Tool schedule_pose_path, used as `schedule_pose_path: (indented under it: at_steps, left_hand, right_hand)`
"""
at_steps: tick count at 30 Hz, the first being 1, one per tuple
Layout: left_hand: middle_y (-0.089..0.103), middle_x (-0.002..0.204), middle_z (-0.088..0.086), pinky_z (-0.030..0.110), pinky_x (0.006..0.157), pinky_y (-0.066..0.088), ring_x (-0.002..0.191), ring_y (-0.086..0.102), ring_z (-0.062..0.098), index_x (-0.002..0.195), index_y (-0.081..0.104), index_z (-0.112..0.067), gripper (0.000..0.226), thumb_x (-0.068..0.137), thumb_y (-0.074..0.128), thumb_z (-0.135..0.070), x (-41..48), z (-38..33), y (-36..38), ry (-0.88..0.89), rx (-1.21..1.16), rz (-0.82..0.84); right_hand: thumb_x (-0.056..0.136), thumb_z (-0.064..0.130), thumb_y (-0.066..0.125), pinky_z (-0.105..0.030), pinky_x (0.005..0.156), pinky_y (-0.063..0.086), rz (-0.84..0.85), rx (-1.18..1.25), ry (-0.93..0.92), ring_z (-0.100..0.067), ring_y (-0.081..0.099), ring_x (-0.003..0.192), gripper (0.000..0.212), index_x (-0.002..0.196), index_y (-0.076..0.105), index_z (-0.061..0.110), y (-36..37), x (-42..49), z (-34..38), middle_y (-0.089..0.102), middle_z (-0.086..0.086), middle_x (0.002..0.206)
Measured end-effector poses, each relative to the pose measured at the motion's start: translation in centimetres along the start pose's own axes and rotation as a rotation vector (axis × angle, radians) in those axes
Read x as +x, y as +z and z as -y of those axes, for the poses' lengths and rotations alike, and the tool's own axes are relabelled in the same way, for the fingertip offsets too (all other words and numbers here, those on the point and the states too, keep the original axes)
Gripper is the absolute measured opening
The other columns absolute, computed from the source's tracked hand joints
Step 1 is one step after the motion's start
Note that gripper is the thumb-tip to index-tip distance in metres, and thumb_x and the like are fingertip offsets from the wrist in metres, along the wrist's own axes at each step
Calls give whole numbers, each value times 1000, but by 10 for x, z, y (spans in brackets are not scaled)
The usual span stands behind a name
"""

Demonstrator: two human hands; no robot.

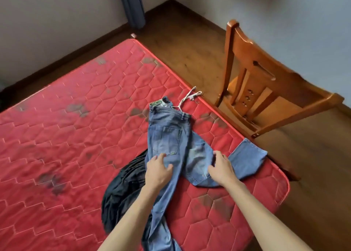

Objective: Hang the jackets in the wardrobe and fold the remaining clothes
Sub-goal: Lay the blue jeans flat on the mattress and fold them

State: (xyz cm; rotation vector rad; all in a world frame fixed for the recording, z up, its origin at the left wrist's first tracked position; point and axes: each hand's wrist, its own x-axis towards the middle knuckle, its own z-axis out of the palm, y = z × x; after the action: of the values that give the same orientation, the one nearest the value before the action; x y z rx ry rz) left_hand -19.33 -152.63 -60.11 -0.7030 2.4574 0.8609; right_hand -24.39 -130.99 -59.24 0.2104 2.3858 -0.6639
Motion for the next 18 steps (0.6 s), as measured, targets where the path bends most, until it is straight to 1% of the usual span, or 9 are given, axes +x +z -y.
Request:
schedule_pose_path:
  at_steps: [2,5,8,10,12,14,16,17,18]
  left_hand:
    - [23,161,17,48,118,26,149,19,35,155,29,-19,75,91,59,-43,41,3,29,-81,27,-13]
    - [-15,165,16,61,118,13,152,-7,36,159,-3,-26,110,81,60,-71,97,23,71,-216,105,33]
    - [-31,160,15,69,115,4,151,-18,34,154,-25,-28,144,54,54,-96,146,49,104,-317,189,185]
    - [-36,158,11,71,113,0,150,-22,32,151,-30,-29,155,40,48,-104,167,70,126,-362,219,277]
    - [-41,155,13,73,112,2,148,-28,34,149,-34,-28,156,40,48,-104,174,90,148,-305,292,252]
    - [-39,156,17,73,111,9,148,-25,38,149,-33,-25,145,55,51,-97,173,102,167,-221,393,130]
    - [-27,160,22,70,110,19,150,-14,41,154,-24,-20,128,74,55,-82,172,103,173,-193,489,26]
    - [-18,161,25,67,109,25,151,-6,42,156,-17,-18,117,83,57,-71,172,102,171,-193,531,1]
    - [-8,162,26,62,108,31,150,4,42,158,-8,-16,102,90,57,-57,171,97,166,-191,573,-6]
  right_hand:
    - [86,15,59,-40,105,37,-37,-34,25,-36,45,131,66,146,34,8,14,43,-12,43,-17,147]
    - [89,21,62,-42,113,30,-10,-24,58,-34,31,144,81,154,17,5,47,105,-33,25,-17,160]
    - [87,38,70,-43,121,18,84,-20,112,-32,11,153,103,157,1,7,85,165,-56,3,-17,166]
    - [82,51,72,-46,122,11,112,-74,129,-33,0,153,116,157,-5,8,112,194,-65,-8,-17,166]
    - [80,59,71,-49,123,8,57,-167,111,-37,-6,152,121,157,-5,6,142,209,-67,-12,-21,164]
    - [81,53,72,-51,120,18,-102,-241,69,-42,8,149,109,156,11,3,169,206,-62,4,-24,163]
    - [85,32,72,-49,107,37,-249,-221,-7,-41,41,132,75,145,36,5,186,194,-54,40,-22,147]
    - [88,19,67,-47,99,42,-252,-196,-39,-39,51,121,60,140,41,7,188,185,-48,51,-19,135]
    - [89,10,61,-46,94,43,-212,-161,-55,-38,56,116,56,140,38,10,189,175,-41,57,-16,129]
